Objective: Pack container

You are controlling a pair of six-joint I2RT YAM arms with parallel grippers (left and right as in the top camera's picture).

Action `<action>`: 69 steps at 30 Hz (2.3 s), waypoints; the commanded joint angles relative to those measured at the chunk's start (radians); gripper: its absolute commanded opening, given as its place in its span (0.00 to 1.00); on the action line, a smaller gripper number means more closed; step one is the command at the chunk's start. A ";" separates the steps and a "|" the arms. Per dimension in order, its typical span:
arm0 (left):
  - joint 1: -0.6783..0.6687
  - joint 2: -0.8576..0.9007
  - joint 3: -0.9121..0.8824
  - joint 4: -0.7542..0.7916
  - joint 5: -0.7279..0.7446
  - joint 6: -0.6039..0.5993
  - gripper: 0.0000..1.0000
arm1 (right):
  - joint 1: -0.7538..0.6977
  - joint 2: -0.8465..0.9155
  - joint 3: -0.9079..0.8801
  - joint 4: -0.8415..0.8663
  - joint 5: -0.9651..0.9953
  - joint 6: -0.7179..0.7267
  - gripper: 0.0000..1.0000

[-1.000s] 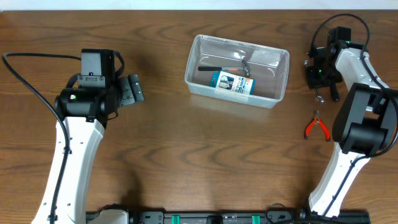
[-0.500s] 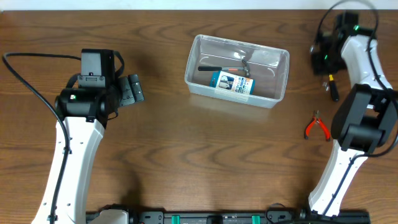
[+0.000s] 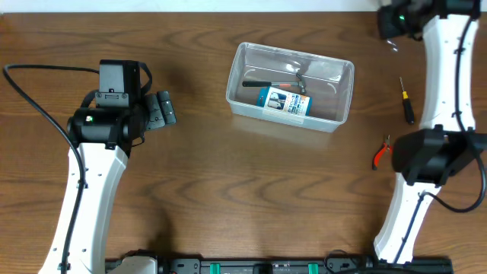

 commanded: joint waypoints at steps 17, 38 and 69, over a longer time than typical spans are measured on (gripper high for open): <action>0.005 0.000 0.012 -0.003 -0.015 -0.005 0.98 | 0.389 -0.056 -0.088 -0.143 -0.069 -0.412 0.01; 0.005 0.000 0.012 -0.003 -0.016 -0.005 0.98 | 0.393 -0.056 -0.547 0.160 0.048 -0.420 0.44; 0.005 0.000 0.012 -0.003 -0.016 -0.005 0.98 | -0.167 -0.286 -0.376 -0.201 0.220 0.116 0.82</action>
